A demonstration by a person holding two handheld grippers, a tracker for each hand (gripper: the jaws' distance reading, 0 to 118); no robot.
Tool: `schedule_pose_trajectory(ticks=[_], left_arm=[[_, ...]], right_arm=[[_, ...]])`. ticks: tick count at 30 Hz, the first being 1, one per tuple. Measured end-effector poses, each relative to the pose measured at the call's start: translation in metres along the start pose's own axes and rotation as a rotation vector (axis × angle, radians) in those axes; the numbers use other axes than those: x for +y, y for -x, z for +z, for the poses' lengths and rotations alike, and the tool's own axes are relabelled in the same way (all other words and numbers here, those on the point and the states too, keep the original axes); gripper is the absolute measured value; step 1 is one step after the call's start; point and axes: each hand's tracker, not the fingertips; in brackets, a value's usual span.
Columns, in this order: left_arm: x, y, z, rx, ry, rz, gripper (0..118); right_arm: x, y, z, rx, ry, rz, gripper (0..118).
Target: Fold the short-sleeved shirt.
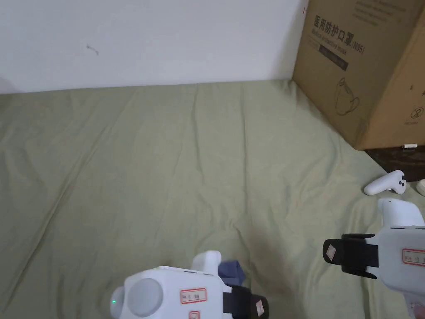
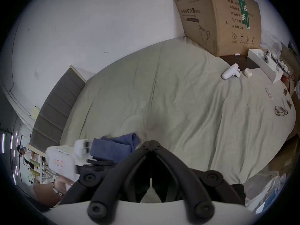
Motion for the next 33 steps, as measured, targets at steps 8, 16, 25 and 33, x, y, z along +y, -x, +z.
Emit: schedule_pose_trajectory(ticks=[8,16,25,33], left_arm=[[-0.009,0.038,0.162,0.202,-0.318,0.004,1],[-0.054,0.103,0.214,0.206,-0.405,0.248,1],[-0.068,0.147,0.184,0.024,-0.297,0.319,30],[-0.053,0.170,0.131,-0.140,-0.209,0.309,118]], right_arm=[[-0.021,0.036,-0.052,0.275,0.193,0.087,0],[-0.079,0.071,-0.143,0.351,0.493,0.198,0],[-0.080,0.028,-0.150,0.337,0.514,0.084,0],[-0.084,0.023,-0.150,0.348,0.512,0.069,0]])
